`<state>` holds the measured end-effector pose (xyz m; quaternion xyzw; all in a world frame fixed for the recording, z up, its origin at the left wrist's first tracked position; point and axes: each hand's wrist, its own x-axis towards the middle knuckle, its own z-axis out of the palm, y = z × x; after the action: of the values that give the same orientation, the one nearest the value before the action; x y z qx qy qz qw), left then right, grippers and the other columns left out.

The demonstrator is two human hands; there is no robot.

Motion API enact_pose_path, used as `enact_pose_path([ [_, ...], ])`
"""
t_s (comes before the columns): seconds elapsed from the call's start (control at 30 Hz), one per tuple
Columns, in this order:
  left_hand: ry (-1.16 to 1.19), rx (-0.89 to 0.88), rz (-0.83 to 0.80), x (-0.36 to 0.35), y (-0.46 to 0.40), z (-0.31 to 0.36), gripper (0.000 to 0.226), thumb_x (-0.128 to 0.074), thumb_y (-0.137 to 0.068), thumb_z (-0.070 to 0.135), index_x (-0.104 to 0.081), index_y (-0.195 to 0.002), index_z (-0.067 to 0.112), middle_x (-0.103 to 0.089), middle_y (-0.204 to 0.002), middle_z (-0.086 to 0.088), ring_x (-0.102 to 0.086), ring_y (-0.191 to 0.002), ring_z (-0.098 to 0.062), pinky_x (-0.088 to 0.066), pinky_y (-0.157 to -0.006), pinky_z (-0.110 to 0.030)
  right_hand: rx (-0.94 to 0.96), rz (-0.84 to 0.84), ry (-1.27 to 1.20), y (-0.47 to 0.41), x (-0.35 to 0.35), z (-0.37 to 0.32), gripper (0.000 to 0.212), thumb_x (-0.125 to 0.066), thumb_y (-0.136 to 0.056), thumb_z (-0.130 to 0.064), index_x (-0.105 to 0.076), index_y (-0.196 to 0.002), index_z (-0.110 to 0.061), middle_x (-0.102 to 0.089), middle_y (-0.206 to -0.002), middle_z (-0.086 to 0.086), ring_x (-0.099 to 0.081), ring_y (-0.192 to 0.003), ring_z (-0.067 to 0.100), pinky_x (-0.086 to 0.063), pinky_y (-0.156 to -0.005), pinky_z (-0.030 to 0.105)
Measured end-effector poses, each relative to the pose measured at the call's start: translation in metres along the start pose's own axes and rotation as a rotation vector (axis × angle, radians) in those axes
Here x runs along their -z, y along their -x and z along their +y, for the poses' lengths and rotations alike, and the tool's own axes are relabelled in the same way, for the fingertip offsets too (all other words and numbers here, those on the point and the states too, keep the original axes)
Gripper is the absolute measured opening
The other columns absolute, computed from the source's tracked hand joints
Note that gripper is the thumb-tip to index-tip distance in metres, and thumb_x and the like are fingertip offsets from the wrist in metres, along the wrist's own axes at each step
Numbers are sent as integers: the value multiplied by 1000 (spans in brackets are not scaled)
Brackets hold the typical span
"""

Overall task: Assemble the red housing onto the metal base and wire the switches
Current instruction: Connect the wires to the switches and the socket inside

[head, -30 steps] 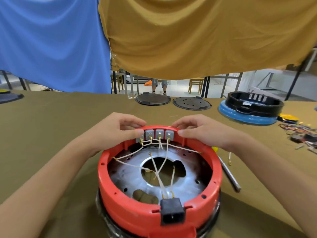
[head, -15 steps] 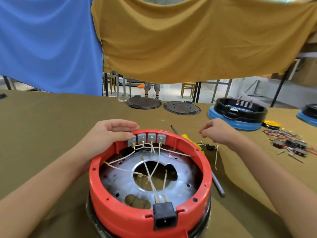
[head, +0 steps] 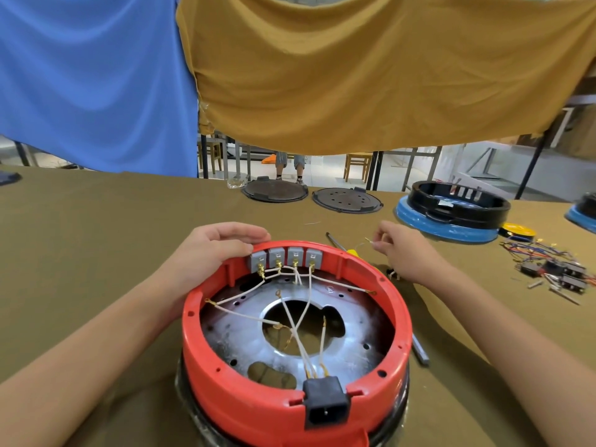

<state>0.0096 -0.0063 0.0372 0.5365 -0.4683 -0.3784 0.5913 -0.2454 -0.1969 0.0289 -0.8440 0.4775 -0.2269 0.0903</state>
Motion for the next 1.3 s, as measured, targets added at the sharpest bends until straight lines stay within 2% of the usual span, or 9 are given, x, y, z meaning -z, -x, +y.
enact_pose_path([
  [0.13,10,0,11,-2,0,1,28,-53,-90,-9,-73,-104,6,-75,-106,-5,-73,-93,-20,-57,-68,-21,74,131,119,-3,-1,-3,13,-54,-99,-14,-49,-91,-23,-58,-89,0,-53,-73,14,-35,-52,23],
  [0.27,19,2,16,-3,3,2,28,-53,-90,-9,-72,-104,4,-75,-105,-6,-74,-90,-20,-57,-66,-20,40,145,185,1,-3,-2,17,-48,-96,-2,-44,-94,-19,-63,-90,4,-62,-80,23,-48,-55,31],
  [0.4,-3,4,13,-3,4,3,27,-53,-91,-7,-73,-104,6,-76,-104,-6,-74,-90,-22,-57,-67,-22,141,290,89,3,2,-6,29,-41,-90,12,-40,-96,-17,-62,-89,4,-54,-76,21,-37,-54,30],
  [0.63,-9,-7,20,-5,5,4,27,-54,-90,-9,-74,-102,5,-75,-101,-13,-73,-85,-24,-59,-68,-24,297,389,-211,9,14,-32,8,-43,-104,-16,-51,-104,-16,-62,-87,0,-57,-77,17,-44,-66,36],
  [0.7,-22,-8,25,-5,6,4,27,-54,-90,-9,-74,-102,5,-75,-101,-14,-73,-86,-25,-60,-71,-26,343,377,-327,11,23,-43,8,-45,-104,-14,-51,-102,-17,-61,-84,-4,-55,-76,2,-43,-67,33],
  [0.83,-121,-42,-9,-3,8,6,25,-59,-91,-3,-75,-101,13,-75,-102,-9,-72,-92,-25,-59,-75,-25,502,213,-456,26,35,-81,15,-50,-101,-13,-55,-102,-27,-61,-87,-6,-57,-84,11,-48,-75,33],
  [0.9,-217,-110,-12,-1,8,7,20,-63,-91,5,-75,-100,19,-75,-101,-4,-72,-94,-22,-56,-78,-24,558,81,-402,33,31,-102,16,-54,-99,-21,-58,-102,-36,-63,-89,-12,-59,-87,3,-51,-75,27],
  [1.03,-329,-243,-42,1,8,12,16,-68,-85,30,-74,-97,22,-73,-98,-6,-69,-94,-18,-52,-87,-29,602,18,-370,39,18,-121,10,-63,-95,-25,-60,-102,-31,-62,-84,-11,-53,-70,-4,-39,-62,14],
  [1.3,-330,-372,-75,-2,9,18,19,-67,-83,29,-71,-90,12,-70,-81,-8,-62,-73,-10,-49,-68,-18,592,-1,-468,44,11,-114,19,-74,-86,-29,-63,-101,-29,-66,-80,-12,-63,-68,10,-52,-64,20],
])
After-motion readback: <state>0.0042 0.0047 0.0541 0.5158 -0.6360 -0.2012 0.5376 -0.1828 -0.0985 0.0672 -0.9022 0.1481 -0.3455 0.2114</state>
